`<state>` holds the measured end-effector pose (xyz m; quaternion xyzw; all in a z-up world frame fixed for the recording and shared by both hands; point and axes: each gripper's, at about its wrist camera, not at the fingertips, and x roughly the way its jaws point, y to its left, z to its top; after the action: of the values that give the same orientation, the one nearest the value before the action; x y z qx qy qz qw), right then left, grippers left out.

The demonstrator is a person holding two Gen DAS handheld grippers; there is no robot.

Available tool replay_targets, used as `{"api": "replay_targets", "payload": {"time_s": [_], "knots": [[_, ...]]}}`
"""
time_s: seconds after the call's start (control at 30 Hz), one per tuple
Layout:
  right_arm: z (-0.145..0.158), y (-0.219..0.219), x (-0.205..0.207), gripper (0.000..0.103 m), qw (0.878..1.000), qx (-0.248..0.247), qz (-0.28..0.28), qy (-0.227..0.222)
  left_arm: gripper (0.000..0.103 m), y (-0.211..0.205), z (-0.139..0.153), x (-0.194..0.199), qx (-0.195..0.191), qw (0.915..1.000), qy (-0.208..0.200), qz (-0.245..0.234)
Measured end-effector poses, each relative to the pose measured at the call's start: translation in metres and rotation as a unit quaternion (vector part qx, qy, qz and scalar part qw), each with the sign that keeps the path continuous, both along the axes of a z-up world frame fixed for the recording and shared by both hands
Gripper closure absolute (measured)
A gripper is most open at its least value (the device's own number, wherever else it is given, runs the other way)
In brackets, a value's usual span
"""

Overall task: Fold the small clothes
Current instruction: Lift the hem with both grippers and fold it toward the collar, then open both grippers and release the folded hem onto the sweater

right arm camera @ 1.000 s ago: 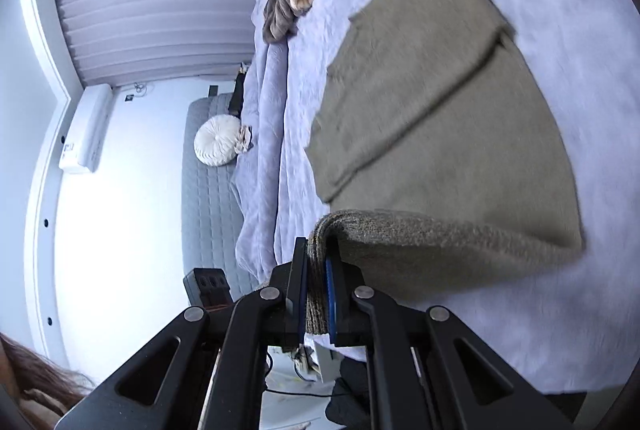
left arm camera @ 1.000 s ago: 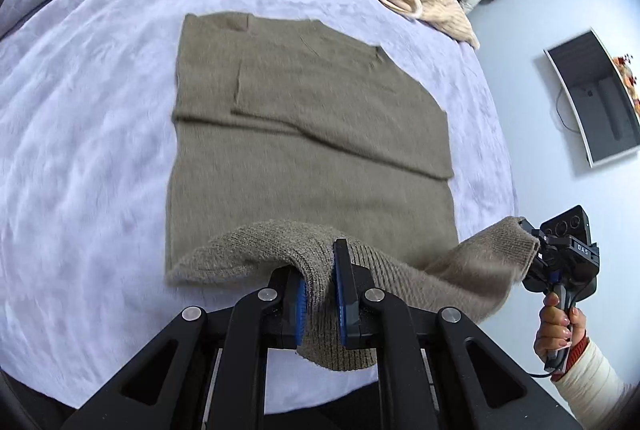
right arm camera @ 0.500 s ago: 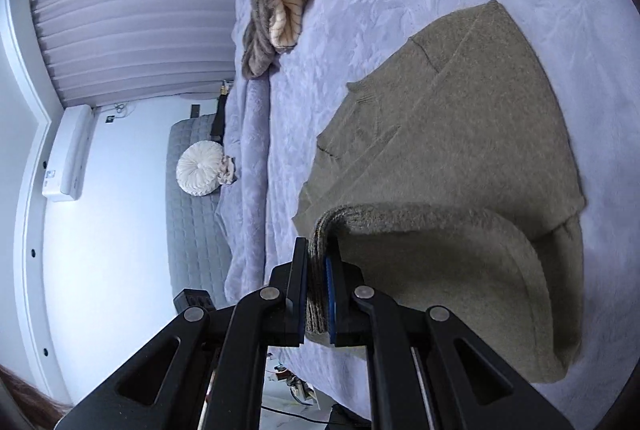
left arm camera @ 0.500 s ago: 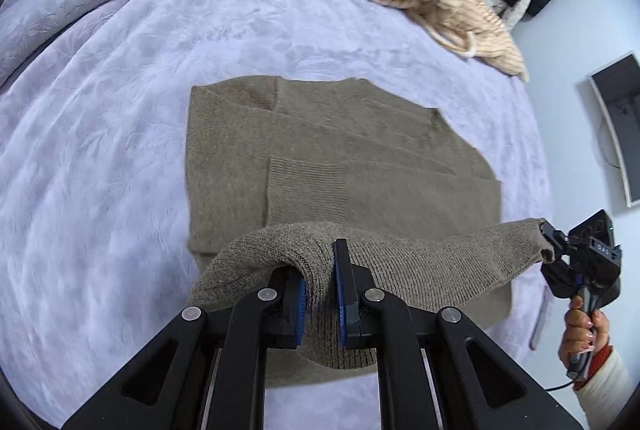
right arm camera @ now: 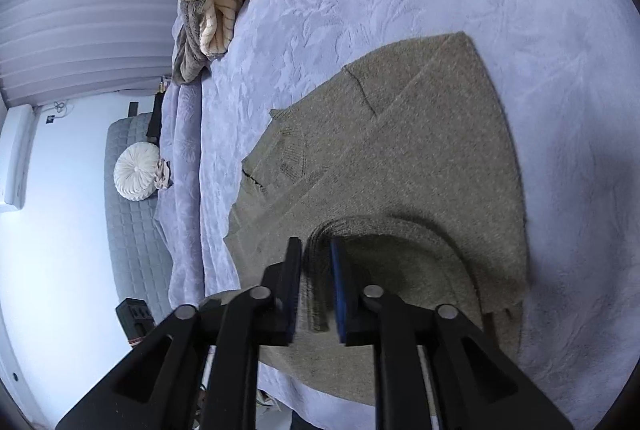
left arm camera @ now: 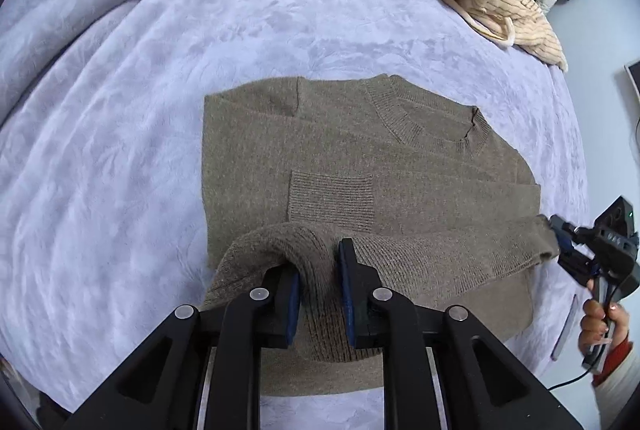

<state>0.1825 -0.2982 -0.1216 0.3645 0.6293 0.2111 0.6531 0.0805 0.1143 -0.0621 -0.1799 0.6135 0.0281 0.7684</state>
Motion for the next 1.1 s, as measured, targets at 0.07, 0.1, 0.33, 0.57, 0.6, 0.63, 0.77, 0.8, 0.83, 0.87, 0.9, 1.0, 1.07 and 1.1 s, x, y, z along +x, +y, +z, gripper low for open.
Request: {"api": "replay_targets", "payload": {"time_s": [0.07, 0.1, 0.33, 0.57, 0.6, 0.63, 0.77, 0.8, 0.83, 0.87, 0.9, 1.0, 1.07, 1.1], "knots": [[0.007, -0.002, 0.000, 0.040, 1.000, -0.017, 0.014, -0.013, 0.084, -0.007, 0.008, -0.001, 0.030, 0.9995, -0.004, -0.012], [0.011, -0.003, 0.001, 0.040, 0.999, -0.024, 0.023, -0.022, 0.072, -0.009, 0.012, -0.002, 0.045, 0.9988, -0.010, -0.016], [0.020, -0.008, -0.002, 0.040, 0.993, -0.083, 0.062, -0.052, 0.001, -0.004, 0.027, -0.007, 0.127, 0.9915, -0.027, -0.009], [0.022, 0.017, 0.002, 0.040, 0.973, -0.144, 0.148, -0.103, 0.001, -0.001, -0.003, 0.000, 0.136, 0.9902, -0.001, -0.031], [0.021, 0.021, 0.003, 0.040, 0.970, -0.154, 0.157, -0.107, 0.001, -0.001, -0.010, 0.004, 0.130, 0.9907, 0.001, -0.039], [0.019, 0.024, 0.005, 0.040, 0.967, -0.162, 0.163, -0.108, 0.001, -0.002, -0.015, 0.007, 0.126, 0.9910, 0.002, -0.044], [0.008, 0.038, 0.016, 0.040, 0.962, -0.177, 0.174, -0.111, 0.001, -0.004, -0.035, 0.030, 0.120, 0.9899, -0.010, -0.074], [0.005, 0.043, 0.019, 0.040, 0.960, -0.185, 0.177, -0.112, 0.001, -0.003, -0.039, 0.035, 0.120, 0.9894, -0.014, -0.080], [-0.001, 0.048, 0.022, 0.040, 0.958, -0.194, 0.179, -0.113, 0.001, -0.003, -0.047, 0.042, 0.120, 0.9889, -0.016, -0.086], [-0.006, 0.052, 0.024, 0.040, 0.956, -0.201, 0.180, -0.112, 0.001, -0.001, -0.054, 0.048, 0.118, 0.9887, -0.016, -0.090], [-0.010, 0.055, 0.025, 0.040, 0.956, -0.206, 0.177, -0.111, 0.004, 0.001, -0.061, 0.052, 0.115, 0.9889, -0.013, -0.093], [-0.015, 0.064, 0.023, 0.040, 0.952, -0.229, 0.167, -0.116, 0.044, 0.006, -0.082, 0.059, 0.109, 0.9896, 0.005, -0.094], [-0.012, 0.071, 0.018, 0.063, 0.940, -0.262, 0.174, -0.134, 0.082, 0.008, -0.082, 0.056, 0.055, 0.9937, -0.015, -0.097], [-0.010, 0.075, 0.014, 0.081, 0.930, -0.285, 0.181, -0.146, 0.092, 0.005, -0.078, 0.055, 0.052, 0.9929, -0.024, -0.104]]}}
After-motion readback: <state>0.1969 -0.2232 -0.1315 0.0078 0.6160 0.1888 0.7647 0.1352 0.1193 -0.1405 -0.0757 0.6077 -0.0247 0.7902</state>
